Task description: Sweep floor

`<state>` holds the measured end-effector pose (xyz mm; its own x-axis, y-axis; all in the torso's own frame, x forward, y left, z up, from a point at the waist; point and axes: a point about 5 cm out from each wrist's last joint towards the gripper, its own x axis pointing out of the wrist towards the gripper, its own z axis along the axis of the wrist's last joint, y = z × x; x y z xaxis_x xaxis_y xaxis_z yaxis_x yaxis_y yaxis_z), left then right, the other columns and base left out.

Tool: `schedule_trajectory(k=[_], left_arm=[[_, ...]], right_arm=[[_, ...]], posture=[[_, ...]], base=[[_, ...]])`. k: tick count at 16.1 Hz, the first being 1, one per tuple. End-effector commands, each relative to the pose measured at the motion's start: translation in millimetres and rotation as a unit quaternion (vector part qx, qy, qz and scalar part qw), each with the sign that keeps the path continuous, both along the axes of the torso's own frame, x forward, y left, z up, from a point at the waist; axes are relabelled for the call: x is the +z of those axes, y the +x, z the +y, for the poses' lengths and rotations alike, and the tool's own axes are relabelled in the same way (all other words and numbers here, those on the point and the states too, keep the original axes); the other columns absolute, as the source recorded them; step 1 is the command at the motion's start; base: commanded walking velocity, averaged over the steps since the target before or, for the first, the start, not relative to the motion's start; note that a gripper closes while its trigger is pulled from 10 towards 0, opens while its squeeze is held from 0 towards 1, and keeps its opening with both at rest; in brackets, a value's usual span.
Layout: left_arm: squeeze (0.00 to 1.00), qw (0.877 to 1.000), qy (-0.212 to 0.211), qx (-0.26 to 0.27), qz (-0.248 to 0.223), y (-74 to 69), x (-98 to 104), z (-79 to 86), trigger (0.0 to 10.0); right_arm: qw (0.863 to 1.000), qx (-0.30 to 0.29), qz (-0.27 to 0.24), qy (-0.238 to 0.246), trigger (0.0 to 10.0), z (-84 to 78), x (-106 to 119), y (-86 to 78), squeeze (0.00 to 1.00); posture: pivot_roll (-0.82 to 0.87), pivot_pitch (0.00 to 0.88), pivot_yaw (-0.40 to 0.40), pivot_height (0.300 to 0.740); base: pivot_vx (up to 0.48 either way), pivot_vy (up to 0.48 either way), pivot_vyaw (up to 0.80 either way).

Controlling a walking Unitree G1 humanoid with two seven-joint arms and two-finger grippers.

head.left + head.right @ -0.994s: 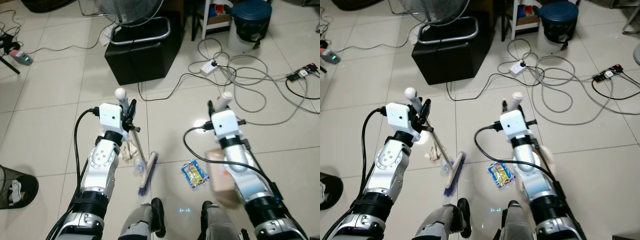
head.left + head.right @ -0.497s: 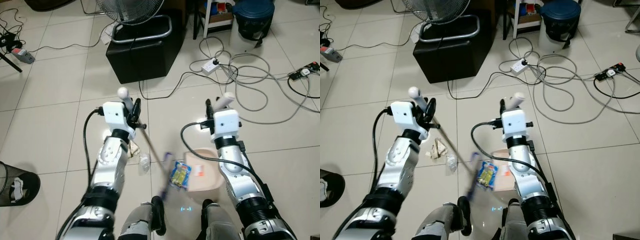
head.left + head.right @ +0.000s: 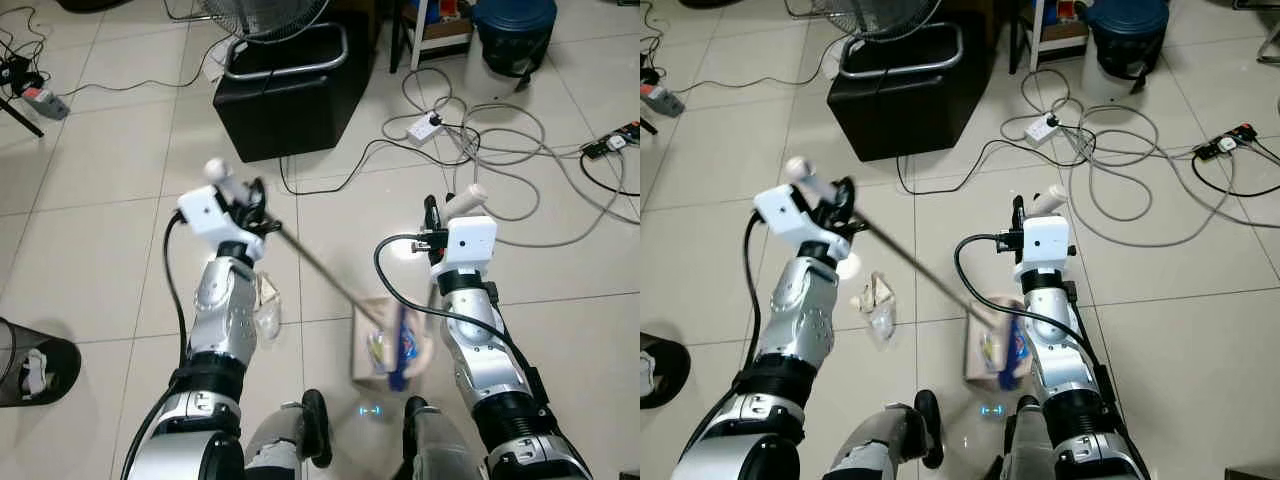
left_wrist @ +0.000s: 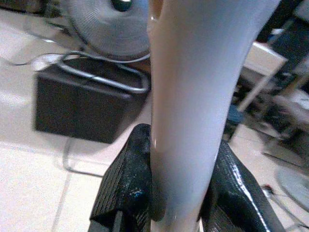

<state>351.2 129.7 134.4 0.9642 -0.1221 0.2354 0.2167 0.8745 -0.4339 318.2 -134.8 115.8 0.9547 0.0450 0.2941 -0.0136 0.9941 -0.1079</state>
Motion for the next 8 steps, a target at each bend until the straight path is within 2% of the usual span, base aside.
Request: schedule_trajectory(k=[1, 3, 4, 5, 7, 8], left_arm=[[0.00, 0.999, 0.002, -0.031, -0.037, 2.7, 16.2, -1.7, 10.0], [0.00, 0.996, 0.022, -0.064, -0.056, 4.7, 24.7, -5.0, 10.0], [0.00, 0.987, 0.067, -0.114, -0.093, 6.0, 38.7, -7.8, 10.0], [0.00, 0.980, 0.088, -0.139, -0.114, 6.3, 47.6, -7.4, 10.0], [0.00, 0.963, 0.109, -0.180, -0.167, 9.5, 78.8, 0.5, 10.0], [0.00, 0.948, 0.119, -0.202, -0.216, 11.9, 112.8, 11.7, 10.0]], right_arm=[[1.000, 0.010, -0.004, 0.017, 10.0, 4.9, 0.0, -1.7, 0.00], [1.000, 0.010, -0.003, 0.020, 10.0, 3.1, -0.4, -1.5, 0.00], [1.000, 0.006, -0.002, 0.029, 10.0, -1.3, 0.4, -1.4, 0.00], [0.999, 0.003, 0.003, 0.035, 10.0, -3.8, 1.0, -1.0, 0.00], [0.999, 0.001, 0.008, 0.045, 10.0, -10.0, 5.2, -0.8, 0.00], [0.999, -0.005, 0.007, 0.050, 10.0, -16.6, 7.8, -3.2, 0.00]], posture=[[0.01, 0.269, 0.159, 0.740], [0.01, 0.256, 0.158, 0.740], [0.01, 0.236, 0.158, 0.740], [0.01, 0.227, 0.158, 0.740], [0.00, 0.203, 0.157, 0.740], [0.00, 0.181, 0.156, 0.740]], base=[[0.000, 0.000, 0.00], [0.000, 0.000, 0.00], [0.000, 0.000, 0.00], [0.000, 0.000, 0.00], [0.000, 0.000, 0.00], [0.000, 0.000, 0.00]])
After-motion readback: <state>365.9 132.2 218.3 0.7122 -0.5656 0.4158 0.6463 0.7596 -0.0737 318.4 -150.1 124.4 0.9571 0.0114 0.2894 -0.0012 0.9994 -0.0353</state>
